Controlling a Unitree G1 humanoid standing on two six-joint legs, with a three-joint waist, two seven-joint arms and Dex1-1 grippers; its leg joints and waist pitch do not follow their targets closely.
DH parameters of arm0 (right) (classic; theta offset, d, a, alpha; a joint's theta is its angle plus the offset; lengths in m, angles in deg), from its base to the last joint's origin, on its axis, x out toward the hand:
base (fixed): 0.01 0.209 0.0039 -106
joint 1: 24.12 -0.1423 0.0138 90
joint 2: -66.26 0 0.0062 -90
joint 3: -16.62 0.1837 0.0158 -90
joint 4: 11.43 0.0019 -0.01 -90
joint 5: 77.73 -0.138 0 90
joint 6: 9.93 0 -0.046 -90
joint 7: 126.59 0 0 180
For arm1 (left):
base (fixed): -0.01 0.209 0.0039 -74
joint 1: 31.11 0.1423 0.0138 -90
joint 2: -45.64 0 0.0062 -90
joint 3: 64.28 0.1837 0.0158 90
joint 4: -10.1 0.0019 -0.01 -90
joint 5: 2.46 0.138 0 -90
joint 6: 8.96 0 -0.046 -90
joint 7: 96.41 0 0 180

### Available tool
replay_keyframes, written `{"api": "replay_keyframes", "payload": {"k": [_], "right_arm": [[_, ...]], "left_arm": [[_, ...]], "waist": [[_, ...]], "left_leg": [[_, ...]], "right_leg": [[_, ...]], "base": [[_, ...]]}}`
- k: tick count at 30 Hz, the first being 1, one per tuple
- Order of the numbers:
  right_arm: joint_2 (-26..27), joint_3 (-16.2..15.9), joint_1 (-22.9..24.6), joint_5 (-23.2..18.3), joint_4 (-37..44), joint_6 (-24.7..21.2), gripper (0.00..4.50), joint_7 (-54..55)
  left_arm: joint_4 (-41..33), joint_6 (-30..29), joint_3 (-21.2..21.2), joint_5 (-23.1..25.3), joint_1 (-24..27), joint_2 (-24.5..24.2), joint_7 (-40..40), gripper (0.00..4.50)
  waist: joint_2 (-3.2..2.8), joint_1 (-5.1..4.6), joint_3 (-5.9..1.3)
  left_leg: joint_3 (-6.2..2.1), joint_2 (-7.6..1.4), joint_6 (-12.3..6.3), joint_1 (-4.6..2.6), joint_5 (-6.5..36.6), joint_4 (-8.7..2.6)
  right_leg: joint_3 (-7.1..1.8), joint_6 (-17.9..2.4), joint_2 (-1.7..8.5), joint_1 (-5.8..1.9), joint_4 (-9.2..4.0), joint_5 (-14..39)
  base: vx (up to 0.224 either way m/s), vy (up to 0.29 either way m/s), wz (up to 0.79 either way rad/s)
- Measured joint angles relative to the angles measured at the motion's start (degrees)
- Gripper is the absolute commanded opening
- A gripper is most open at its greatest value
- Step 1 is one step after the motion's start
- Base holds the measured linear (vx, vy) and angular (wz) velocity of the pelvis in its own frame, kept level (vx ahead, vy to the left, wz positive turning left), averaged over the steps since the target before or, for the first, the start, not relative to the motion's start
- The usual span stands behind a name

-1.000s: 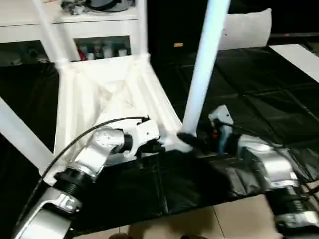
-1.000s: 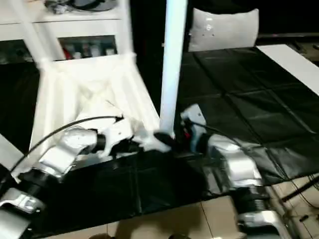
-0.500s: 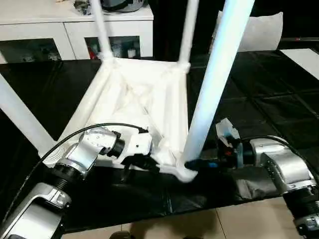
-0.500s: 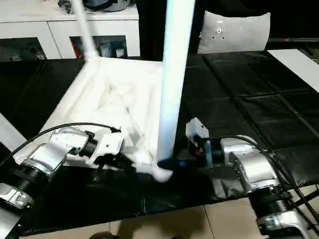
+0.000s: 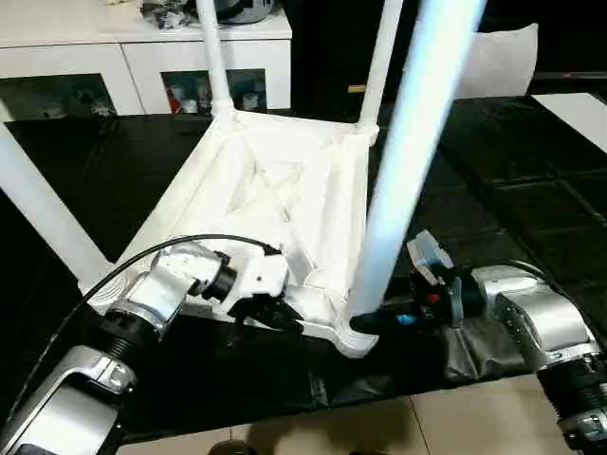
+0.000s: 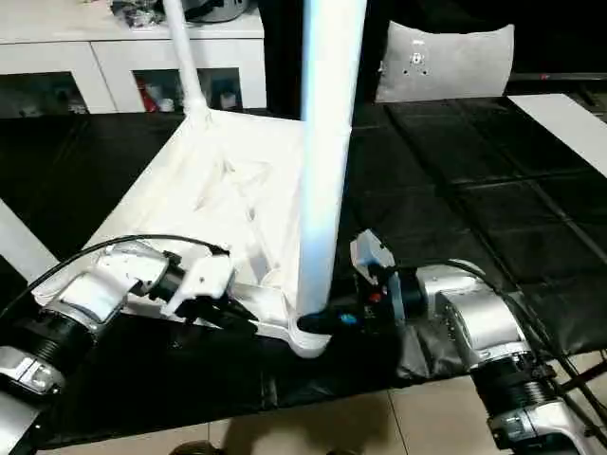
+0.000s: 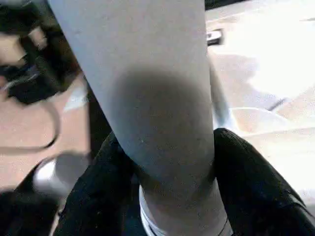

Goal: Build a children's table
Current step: Rotate leg to tighten

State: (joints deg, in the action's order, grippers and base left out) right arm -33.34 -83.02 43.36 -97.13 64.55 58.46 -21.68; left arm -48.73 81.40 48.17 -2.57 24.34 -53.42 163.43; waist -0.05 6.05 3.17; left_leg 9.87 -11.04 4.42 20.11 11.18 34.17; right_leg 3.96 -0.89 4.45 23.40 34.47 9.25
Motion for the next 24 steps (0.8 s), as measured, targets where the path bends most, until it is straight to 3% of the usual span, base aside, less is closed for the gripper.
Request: {"api": "replay_keyframes", "payload": {"k": [3,7,10,13,16,19,24], "right_arm": [[3.4,1.7,-0.6,1.8,-1.2,-0.6,2.07,8.0],[10.7,4.9,-3.8,6.1,-5.0,-1.6,2.04,26.2],[14.9,7.1,-5.0,7.8,-5.4,-3.5,2.01,36.8],[18.2,7.7,-7.1,9.7,-7.0,-4.0,2.01,45.5],[19.9,8.8,-7.8,10.6,-9.3,-1.1,2.01,49.1],[19.9,9.5,-7.8,10.2,-9.7,-0.3,2.71,48.7],[16.8,9.5,-6.1,9.0,-8.2,0.2,3.16,43.4]], "left_arm": [[-0.2,-4.2,-1.5,1.0,0.2,0.7,-4.7,0.0],[-2.2,-12.8,-4.2,4.1,0.6,5.1,-17.5,0.0],[-4.4,-19.2,-5.4,4.5,1.0,8.7,-24.4,0.0],[-5.1,-22.9,-6.5,5.1,0.9,11.6,-30.1,0.0],[-5.1,-24.6,-7.1,5.5,0.7,13.8,-33.4,0.0],[-5.5,-25.0,-7.0,5.7,0.6,14.3,-34.0,0.0],[-6.4,-22.6,-5.1,6.4,0.7,13.8,-33.5,0.0]], "waist": [[0.09,-1.57,0.03],[0.16,-4.65,0.05],[0.24,-5.23,0.01],[0.26,-5.19,0.0],[0.27,-4.66,-0.01],[0.26,-4.27,-0.01],[0.24,-3.3,0.0]], "left_leg": [[-0.01,-0.01,0.12,-0.01,-0.1,-0.01],[-0.06,0.01,0.3,-0.06,-0.2,0.01],[-0.12,0.0,0.29,-0.06,-0.2,-0.01],[-0.15,0.02,0.29,-0.04,-0.2,-0.1],[-0.15,0.04,0.2,0.02,-0.1,-0.11],[-0.14,0.04,0.1,0.1,0.0,-0.13],[-0.14,0.04,0.04,0.37,0.0,-0.19]], "right_leg": [[0.01,0.2,-0.03,-0.04,0.05,0.1],[0.06,0.2,-0.03,0.07,-0.06,0.1],[0.07,0.2,-0.09,0.09,-0.08,0.1],[0.08,0.2,-0.1,0.12,-0.07,0.1],[0.05,0.2,-0.09,0.12,-0.1,0.1],[0.04,0.1,-0.09,0.12,-0.12,0.0],[0.05,-0.2,-0.09,0.48,-0.12,-0.2]], "base": [[0.0,0.0,0.0],[0.0,0.0,0.0],[0.0,0.0,0.0],[0.0,0.0,0.0],[0.0,0.0,0.0],[0.0,0.0,0.0],[0.0,0.0,0.0]]}}
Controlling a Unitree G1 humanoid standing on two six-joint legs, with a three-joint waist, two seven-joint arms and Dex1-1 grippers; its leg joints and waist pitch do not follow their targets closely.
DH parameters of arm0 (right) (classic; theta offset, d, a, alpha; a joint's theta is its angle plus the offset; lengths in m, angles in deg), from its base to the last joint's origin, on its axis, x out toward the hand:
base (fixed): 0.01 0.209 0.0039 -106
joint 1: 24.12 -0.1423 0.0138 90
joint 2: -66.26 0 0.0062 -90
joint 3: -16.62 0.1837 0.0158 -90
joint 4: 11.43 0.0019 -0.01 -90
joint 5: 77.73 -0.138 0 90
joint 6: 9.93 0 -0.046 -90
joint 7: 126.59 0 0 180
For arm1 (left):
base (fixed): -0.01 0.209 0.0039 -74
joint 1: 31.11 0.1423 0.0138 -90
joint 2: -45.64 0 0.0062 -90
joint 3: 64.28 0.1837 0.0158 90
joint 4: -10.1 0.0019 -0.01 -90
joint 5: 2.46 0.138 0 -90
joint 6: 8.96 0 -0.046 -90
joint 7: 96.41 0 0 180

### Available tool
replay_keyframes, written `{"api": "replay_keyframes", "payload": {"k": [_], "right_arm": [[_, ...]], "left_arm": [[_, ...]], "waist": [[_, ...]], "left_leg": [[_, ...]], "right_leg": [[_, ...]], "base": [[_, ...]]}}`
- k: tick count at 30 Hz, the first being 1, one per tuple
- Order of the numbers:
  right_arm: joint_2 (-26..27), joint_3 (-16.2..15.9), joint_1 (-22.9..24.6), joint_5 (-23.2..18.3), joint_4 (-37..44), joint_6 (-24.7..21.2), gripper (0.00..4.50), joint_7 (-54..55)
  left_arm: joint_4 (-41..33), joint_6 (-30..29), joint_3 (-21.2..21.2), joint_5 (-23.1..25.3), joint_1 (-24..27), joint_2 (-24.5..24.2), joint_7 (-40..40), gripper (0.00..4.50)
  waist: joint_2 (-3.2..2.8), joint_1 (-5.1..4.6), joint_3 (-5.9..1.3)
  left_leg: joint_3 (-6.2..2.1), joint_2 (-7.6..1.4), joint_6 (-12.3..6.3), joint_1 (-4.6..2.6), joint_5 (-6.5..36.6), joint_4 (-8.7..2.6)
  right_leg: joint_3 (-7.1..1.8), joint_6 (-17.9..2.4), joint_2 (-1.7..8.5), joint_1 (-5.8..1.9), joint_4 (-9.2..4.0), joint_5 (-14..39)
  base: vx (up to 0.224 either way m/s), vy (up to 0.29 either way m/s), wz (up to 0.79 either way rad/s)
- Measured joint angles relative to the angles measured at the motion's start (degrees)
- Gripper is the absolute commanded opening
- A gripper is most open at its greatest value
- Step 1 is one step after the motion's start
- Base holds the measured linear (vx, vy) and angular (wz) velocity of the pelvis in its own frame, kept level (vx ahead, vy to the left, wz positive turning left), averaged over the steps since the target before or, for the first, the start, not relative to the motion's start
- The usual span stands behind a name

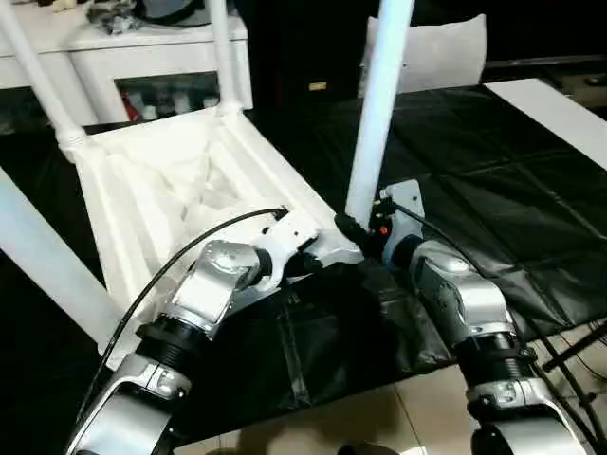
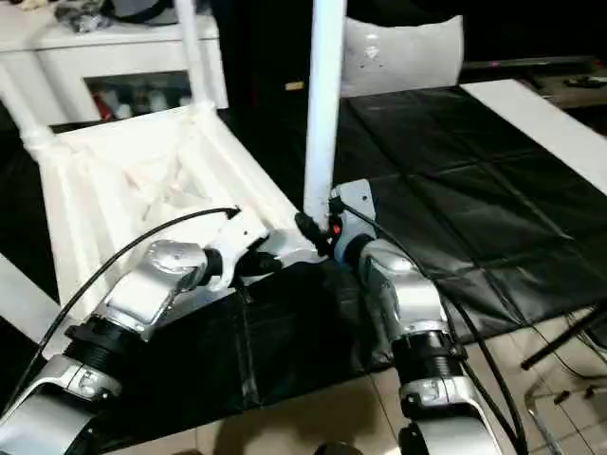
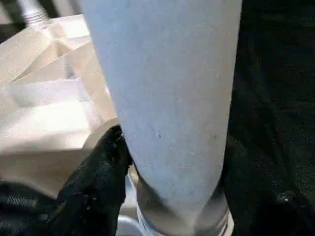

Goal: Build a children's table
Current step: Rotate leg to tighten

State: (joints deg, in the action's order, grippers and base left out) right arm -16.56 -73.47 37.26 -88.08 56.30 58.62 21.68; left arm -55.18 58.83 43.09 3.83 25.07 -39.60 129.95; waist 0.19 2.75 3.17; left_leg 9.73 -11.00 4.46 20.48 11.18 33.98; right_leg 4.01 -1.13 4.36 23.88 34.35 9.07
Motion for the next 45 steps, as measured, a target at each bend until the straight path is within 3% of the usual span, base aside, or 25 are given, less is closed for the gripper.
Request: {"api": "replay_keyframes", "payload": {"k": [5,8,11,15,16,21,22,33,34,40,45], "right_arm": [[-4.8,-0.4,2.1,-1.8,1.3,1.9,3.55,-8.9],[-8.9,-2.7,2.9,-2.5,2.1,3.3,3.83,-16.1],[-14.4,-4.8,4.8,-2.5,3.0,5.3,3.83,-24.5],[-17.5,-6.8,4.8,-3.1,3.6,6.9,3.83,-33.7],[-18.2,-7.5,4.8,-3.2,3.7,7.2,3.58,-36.1],[-20.1,-9.9,4.8,-4.8,3.8,6.6,3.32,-43.5],[-20.2,-10.0,4.8,-5.1,3.8,6.3,3.09,-44.5],[-19.6,-11.8,4.7,-6.0,4.1,5.0,2.4,-49.2],[-19.5,-11.8,4.7,-6.0,4.1,5.0,2.17,-49.2],[-19.1,-11.7,4.7,-6.3,4.3,4.2,1.99,-49.4],[-15.8,-8.9,5.5,-7.3,5.5,0.3,1.98,-42.1]], "left_arm": [[-0.3,4.0,0.7,-0.3,0.9,-2.1,3.3,0.0],[-0.2,7.9,1.6,-0.8,1.4,-5.0,7.4,0.0],[0.3,13.4,2.3,-2.0,2.1,-8.7,13.4,0.0],[0.4,17.5,3.4,-2.5,2.1,-12.7,20.7,0.0],[0.5,18.8,3.9,-3.2,2.1,-13.4,23.0,0.0],[0.9,22.5,5.2,-4.2,1.8,-15.6,28.9,0.0],[0.9,23.1,5.4,-4.4,1.8,-15.9,30.0,0.0],[0.9,25.3,6.6,-4.9,1.7,-16.6,34.2,0.0],[0.9,25.3,6.6,-4.9,1.7,-16.6,34.3,0.0],[1.1,25.2,6.4,-5.0,1.6,-16.3,34.5,0.0],[-0.3,16.5,4.4,-5.2,1.8,-15.5,30.4,0.0]], "waist": [[-0.08,0.79,0.05],[-0.09,1.1,0.05],[-0.09,2.05,0.05],[-0.09,2.76,0.05],[-0.09,3.01,0.05],[-0.11,3.89,0.05],[-0.11,3.9,0.05],[-0.1,3.71,0.05],[-0.1,3.67,0.05],[-0.1,3.65,0.05],[-0.11,3.33,0.05]], "left_leg": [[0.0,-0.01,-0.06,0.09,0.0,0.0],[0.0,-0.02,-0.04,0.04,0.0,0.01],[0.01,-0.02,-0.03,-0.02,0.0,0.04],[0.01,-0.03,-0.03,-0.04,0.0,0.13],[0.02,-0.03,-0.03,-0.04,0.0,0.13],[0.05,-0.03,-0.04,-0.02,0.0,0.15],[0.05,-0.03,-0.04,-0.02,0.0,0.15],[0.06,-0.05,-0.03,-0.09,0.0,0.17],[0.06,-0.06,-0.03,-0.09,0.0,0.17],[0.07,-0.08,-0.02,-0.14,0.0,0.17],[0.1,-0.07,0.08,-0.34,-0.1,0.18]], "right_leg": [[0.02,0.0,0.0,0.16,0.0,0.0],[0.04,0.0,0.0,0.12,0.01,0.0],[0.03,0.0,0.03,0.07,0.01,0.0],[0.01,0.0,0.04,-0.01,0.03,0.0],[0.01,0.0,0.06,-0.05,0.01,0.0],[0.02,0.0,0.09,-0.05,0.02,0.0],[0.02,0.0,0.09,-0.06,0.02,0.0],[0.01,0.0,0.08,-0.09,0.07,0.0],[0.01,0.0,0.08,-0.09,0.08,0.0],[0.01,0.0,0.06,-0.1,0.11,0.0],[-0.01,0.1,0.06,-0.18,0.17,0.0]], "base": [[0.0,0.0,0.0],[0.0,0.0,0.0],[0.0,0.0,0.0],[0.0,0.0,0.0],[0.0,0.0,0.0],[0.0,0.0,0.0],[0.0,0.0,0.0],[0.0,0.0,0.0],[0.0,0.0,0.0],[0.0,0.0,0.0],[0.0,0.0,0.0]]}}
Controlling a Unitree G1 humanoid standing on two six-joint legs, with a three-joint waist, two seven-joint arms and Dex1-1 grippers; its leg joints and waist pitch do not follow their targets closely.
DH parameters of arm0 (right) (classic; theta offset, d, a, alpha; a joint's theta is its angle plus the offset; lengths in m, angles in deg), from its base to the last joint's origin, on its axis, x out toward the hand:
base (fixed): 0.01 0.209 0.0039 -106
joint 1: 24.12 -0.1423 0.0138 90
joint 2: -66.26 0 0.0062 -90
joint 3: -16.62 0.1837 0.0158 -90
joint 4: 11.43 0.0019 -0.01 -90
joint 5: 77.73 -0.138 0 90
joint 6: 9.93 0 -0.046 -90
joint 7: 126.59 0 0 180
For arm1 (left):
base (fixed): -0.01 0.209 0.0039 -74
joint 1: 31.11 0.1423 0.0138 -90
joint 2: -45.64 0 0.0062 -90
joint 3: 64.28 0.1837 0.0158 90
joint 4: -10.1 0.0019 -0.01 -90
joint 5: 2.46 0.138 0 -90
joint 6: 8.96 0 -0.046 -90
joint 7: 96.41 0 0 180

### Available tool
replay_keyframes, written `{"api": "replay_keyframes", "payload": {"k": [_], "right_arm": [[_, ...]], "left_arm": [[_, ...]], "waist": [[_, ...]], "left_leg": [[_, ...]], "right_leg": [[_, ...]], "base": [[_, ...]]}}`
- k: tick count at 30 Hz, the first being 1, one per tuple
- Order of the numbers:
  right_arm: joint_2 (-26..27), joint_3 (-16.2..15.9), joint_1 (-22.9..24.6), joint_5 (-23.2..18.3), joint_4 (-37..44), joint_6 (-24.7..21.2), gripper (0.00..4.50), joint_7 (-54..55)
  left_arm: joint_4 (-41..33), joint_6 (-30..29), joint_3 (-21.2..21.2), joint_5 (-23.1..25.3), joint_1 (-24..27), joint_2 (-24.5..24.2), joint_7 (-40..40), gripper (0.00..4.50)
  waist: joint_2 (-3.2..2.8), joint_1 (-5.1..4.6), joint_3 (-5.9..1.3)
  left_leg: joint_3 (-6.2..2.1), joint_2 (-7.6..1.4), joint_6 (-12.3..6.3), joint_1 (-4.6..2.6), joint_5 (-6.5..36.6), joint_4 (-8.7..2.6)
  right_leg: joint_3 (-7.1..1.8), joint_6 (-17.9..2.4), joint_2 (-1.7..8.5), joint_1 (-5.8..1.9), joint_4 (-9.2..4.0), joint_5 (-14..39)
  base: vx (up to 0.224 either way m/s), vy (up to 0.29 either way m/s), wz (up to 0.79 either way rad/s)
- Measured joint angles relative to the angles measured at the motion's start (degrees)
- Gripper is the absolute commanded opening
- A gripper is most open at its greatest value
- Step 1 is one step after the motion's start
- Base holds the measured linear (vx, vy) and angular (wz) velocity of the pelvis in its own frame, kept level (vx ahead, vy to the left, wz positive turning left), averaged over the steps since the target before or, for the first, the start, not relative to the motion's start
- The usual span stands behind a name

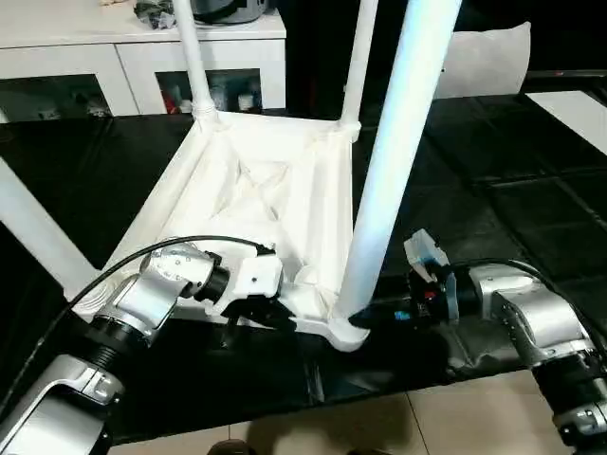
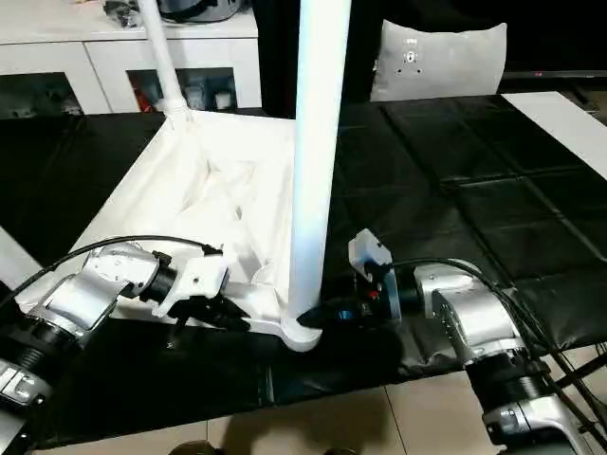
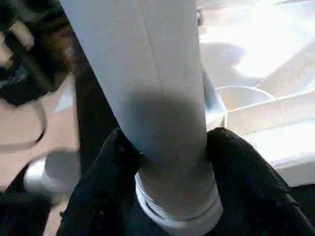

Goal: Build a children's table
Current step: Rotate leg to tighten

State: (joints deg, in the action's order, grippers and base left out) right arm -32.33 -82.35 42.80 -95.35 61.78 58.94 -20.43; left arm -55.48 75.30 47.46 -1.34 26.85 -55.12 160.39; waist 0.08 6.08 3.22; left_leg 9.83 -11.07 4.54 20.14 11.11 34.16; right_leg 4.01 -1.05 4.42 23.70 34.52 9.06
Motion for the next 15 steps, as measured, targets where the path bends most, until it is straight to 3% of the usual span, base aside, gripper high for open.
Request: {"api": "replay_keyframes", "payload": {"k": [7,13,15], "right_arm": [[7.7,4.9,-2.6,4.9,-2.0,-2.7,1.95,22.9],[16.5,7.5,-8.4,8.4,-7.5,-3.6,1.95,42.6],[18.0,8.3,-8.7,8.4,-8.7,-2.1,2.48,45.3]], "left_arm": [[-1.2,-13.6,-3.9,2.2,0.2,7.7,-16.5,0.0],[-0.7,-19.3,-6.7,4.4,-0.9,13.2,-28.8,0.0],[-0.5,-20.0,-7.0,4.4,-1.3,14.5,-30.9,0.0]], "waist": [[0.08,-4.25,0.03],[0.09,-4.83,0.02],[0.08,-4.32,0.02]], "left_leg": [[-0.02,0.02,0.19,0.04,-0.1,-0.01],[-0.16,-0.03,0.28,0.2,-0.2,-0.12],[-0.15,-0.02,0.21,0.27,-0.1,-0.15]], "right_leg": [[0.02,0.2,-0.05,0.06,-0.07,0.0],[0.07,0.0,-0.22,0.31,-0.02,0.0],[0.07,0.0,-0.2,0.32,-0.11,0.0]], "base": [[-0.007,0.0,-0.02],[0.0,0.0,0.0],[0.0,0.0,0.0]]}}
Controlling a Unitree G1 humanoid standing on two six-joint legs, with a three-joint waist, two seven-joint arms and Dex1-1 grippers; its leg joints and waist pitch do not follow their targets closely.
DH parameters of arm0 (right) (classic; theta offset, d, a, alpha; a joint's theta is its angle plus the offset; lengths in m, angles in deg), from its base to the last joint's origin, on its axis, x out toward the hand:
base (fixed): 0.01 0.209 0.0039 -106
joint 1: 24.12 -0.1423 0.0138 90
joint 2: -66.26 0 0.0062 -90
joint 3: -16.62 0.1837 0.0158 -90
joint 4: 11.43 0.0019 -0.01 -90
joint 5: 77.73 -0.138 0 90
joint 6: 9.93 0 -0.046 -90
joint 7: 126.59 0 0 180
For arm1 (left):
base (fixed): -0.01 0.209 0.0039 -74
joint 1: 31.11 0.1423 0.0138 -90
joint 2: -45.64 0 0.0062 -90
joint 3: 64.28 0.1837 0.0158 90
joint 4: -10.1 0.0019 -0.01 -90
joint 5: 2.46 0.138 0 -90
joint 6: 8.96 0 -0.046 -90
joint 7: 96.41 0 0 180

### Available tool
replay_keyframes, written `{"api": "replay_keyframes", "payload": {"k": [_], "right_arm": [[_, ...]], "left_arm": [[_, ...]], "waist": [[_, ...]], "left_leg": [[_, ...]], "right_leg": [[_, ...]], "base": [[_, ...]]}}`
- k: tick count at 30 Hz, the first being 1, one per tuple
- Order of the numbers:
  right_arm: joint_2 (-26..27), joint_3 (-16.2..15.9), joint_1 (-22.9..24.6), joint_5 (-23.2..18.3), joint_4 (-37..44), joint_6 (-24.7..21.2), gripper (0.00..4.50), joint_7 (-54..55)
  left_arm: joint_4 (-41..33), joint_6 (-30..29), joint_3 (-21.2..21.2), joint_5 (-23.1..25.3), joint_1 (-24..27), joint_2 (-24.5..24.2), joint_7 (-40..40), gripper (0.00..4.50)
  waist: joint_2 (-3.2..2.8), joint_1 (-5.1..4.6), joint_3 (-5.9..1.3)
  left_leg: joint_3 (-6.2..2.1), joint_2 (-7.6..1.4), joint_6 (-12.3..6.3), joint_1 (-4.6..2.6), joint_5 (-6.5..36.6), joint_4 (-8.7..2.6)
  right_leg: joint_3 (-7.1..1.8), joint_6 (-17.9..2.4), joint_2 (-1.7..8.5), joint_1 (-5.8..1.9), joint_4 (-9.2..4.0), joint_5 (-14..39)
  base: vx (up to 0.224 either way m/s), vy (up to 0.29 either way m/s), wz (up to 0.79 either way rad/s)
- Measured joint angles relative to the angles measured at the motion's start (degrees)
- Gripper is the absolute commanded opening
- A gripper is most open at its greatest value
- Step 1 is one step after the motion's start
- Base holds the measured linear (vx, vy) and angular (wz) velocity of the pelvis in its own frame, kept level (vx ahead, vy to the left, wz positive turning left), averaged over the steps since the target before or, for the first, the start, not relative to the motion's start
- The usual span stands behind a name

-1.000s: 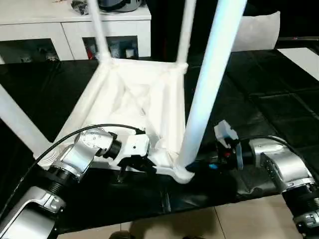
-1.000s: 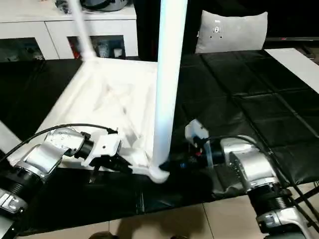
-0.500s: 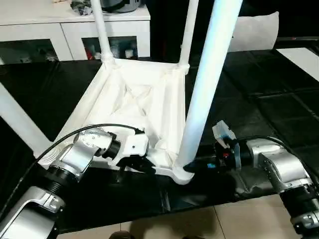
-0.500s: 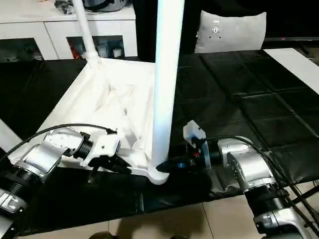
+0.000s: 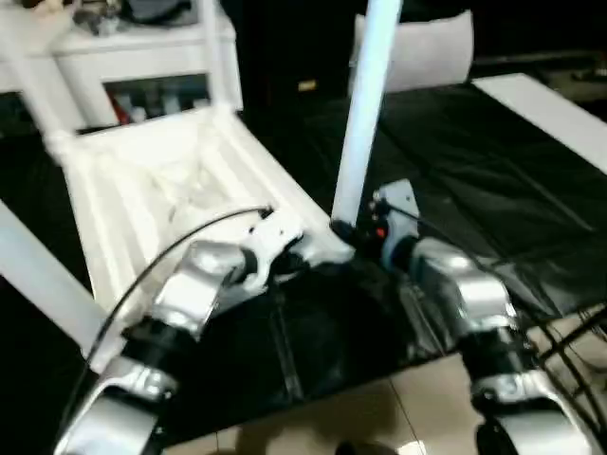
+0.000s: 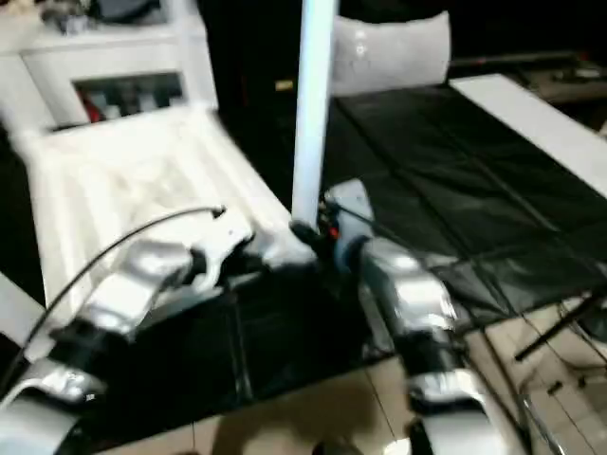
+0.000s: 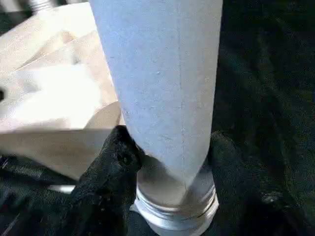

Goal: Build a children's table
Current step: Rotate leg to tighten

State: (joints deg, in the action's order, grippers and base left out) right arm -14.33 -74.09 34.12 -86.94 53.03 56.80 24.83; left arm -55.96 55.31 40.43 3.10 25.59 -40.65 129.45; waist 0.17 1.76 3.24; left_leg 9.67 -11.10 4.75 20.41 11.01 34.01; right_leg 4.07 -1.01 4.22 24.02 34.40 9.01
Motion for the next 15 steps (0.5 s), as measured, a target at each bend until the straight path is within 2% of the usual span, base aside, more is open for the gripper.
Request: {"api": "replay_keyframes", "payload": {"k": [3,5,8,10,15], "right_arm": [[0.6,0.8,0.4,0.0,0.1,0.7,2.72,0.5],[0.0,0.8,0.6,0.0,0.4,0.8,3.04,-0.5],[-1.8,0.4,2.0,-0.1,1.5,2.2,3.17,-3.0],[-5.3,-0.2,4.1,-1.2,2.8,4.3,3.4,-9.0],[-11.2,-1.3,7.0,-3.5,5.6,5.6,3.82,-20.2]], "left_arm": [[-0.2,-0.1,0.2,-0.1,-0.3,0.9,-0.6,0.0],[-0.3,0.1,0.6,-0.2,-0.3,1.1,-0.4,0.0],[-0.3,1.8,1.1,-0.2,0.0,0.5,0.1,0.0],[-0.4,4.2,1.5,-0.4,0.7,-0.5,1.6,0.0],[0.0,8.5,2.0,-0.8,1.5,-4.1,6.0,0.0]], "waist": [[-0.02,0.6,0.0],[-0.01,1.0,0.0],[-0.01,1.54,0.0],[-0.02,2.03,0.0],[0.0,2.26,0.01]], "left_leg": [[0.0,0.07,-0.2,0.09,0.1,-0.01],[0.0,0.07,-0.31,0.11,0.2,-0.01],[0.03,0.07,-0.41,0.13,0.2,-0.01],[0.04,0.09,-0.44,0.14,0.2,0.0],[0.05,0.07,-0.36,0.08,0.2,0.0]], "right_leg": [[-0.01,-0.2,0.08,0.08,-0.07,-0.1],[-0.01,-0.2,0.09,0.09,-0.16,-0.1],[-0.01,-0.3,0.09,0.1,-0.25,-0.1],[-0.01,-0.3,0.12,0.08,-0.29,-0.1],[0.0,-0.2,0.13,-0.03,-0.24,-0.1]], "base": [[0.0,0.0,0.0],[0.0,0.0,0.0],[0.0,0.0,0.0],[0.0,0.0,0.0],[0.0,0.0,0.0]]}}
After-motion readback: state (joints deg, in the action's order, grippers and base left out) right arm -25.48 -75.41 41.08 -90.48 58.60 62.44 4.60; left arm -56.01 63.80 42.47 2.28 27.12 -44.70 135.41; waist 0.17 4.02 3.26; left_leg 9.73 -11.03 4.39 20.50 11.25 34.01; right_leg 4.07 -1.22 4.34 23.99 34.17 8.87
